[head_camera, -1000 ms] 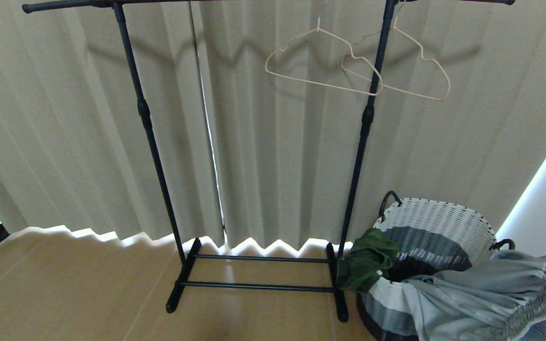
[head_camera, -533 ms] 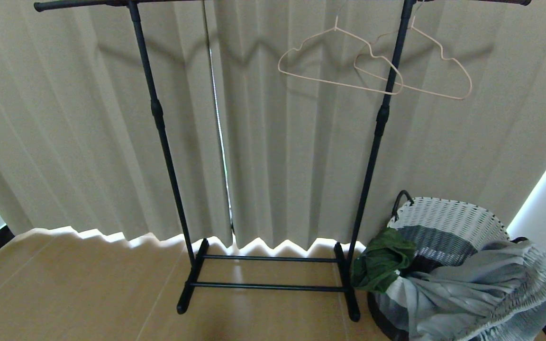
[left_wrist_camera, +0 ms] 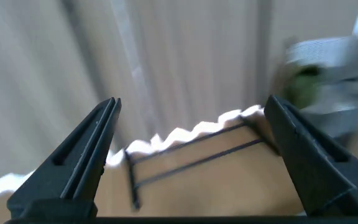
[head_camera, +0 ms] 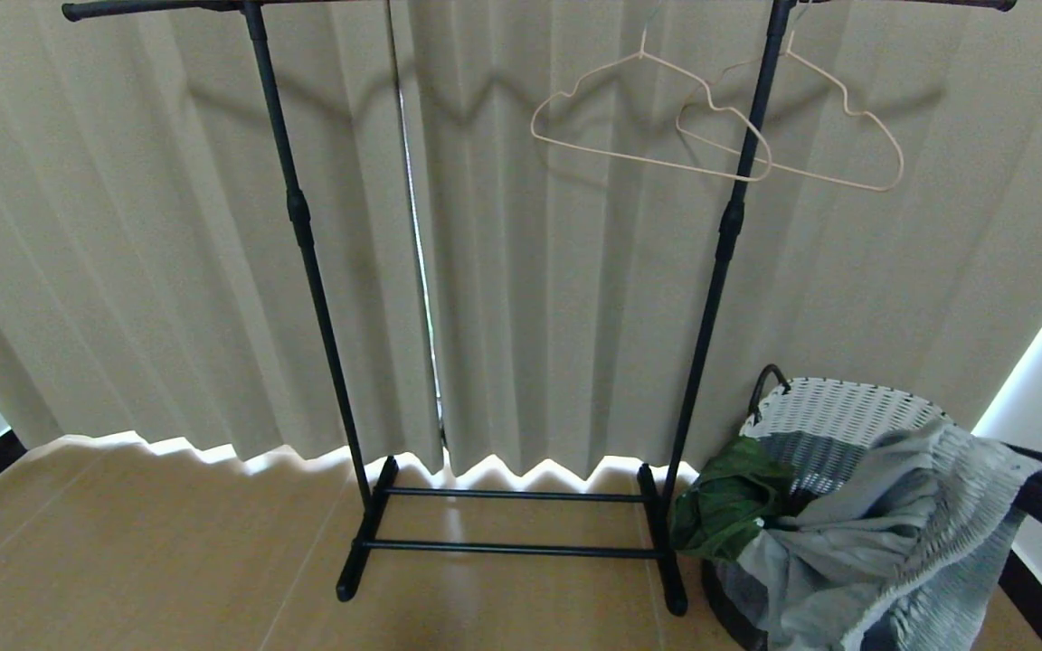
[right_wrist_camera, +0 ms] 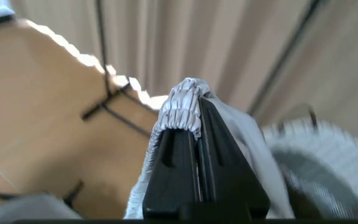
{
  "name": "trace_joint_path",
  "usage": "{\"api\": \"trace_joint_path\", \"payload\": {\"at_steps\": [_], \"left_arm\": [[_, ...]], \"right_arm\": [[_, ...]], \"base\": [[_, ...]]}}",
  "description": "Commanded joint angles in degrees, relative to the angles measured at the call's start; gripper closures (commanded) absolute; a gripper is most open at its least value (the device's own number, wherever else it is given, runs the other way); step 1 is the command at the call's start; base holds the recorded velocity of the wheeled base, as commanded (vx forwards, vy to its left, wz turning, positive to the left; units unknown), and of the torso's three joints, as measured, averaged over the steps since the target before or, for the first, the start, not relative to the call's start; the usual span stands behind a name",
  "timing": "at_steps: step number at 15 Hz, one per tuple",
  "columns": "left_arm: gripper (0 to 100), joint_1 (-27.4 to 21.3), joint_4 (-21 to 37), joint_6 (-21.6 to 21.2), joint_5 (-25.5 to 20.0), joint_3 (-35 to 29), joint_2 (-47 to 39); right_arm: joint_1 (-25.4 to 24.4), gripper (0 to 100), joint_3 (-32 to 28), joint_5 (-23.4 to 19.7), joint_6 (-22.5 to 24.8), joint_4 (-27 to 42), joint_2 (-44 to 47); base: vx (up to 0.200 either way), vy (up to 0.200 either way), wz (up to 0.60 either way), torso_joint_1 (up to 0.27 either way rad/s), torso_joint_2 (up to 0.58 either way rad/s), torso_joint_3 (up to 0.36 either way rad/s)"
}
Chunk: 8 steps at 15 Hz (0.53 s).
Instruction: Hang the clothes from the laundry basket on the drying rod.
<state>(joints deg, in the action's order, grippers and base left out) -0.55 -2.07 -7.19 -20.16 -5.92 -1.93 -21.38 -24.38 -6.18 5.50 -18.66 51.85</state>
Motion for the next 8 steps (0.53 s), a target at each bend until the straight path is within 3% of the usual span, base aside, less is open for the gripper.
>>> {"api": "trace_joint_path", "payload": {"at_steps": [1, 3, 4, 5, 8], "left_arm": [[0, -2.1, -1.3, 0.1, -8.8, -8.4, -11.4], [0, -3.6, -4.8, -0.2, -12.4, -13.3, -22.7], [0, -6.1, -9.9, -0.2, -12.4, -16.9, -32.3], [0, -7.4, -12.5, -0.2, -12.4, -18.0, -36.4], [0, -11.9, -28.8, 1.7, -12.2, -21.1, -56.3]], "right_arm": [[-0.3, 100, -6.9, -3.3, -0.1, 0.3, 5.1], [-0.4, 100, -9.7, -4.8, -0.1, -0.3, 7.2], [-0.5, 100, -11.0, -5.1, -0.1, -0.4, 8.1], [-0.5, 100, -11.2, -5.1, -0.2, -0.4, 8.1], [-0.5, 100, -13.1, -6.7, -3.1, -0.5, 7.7]], "base": [[0.0, 0.0, 0.0, 0.0, 0.0, 0.0], [0.0, 0.0, 0.0, 0.0, 0.0, 0.0], [0.0, 0.0, 0.0, 0.0, 0.0, 0.0], [0.0, 0.0, 0.0, 0.0, 0.0, 0.0], [0.0, 0.0, 0.0, 0.0, 0.0, 0.0]]}}
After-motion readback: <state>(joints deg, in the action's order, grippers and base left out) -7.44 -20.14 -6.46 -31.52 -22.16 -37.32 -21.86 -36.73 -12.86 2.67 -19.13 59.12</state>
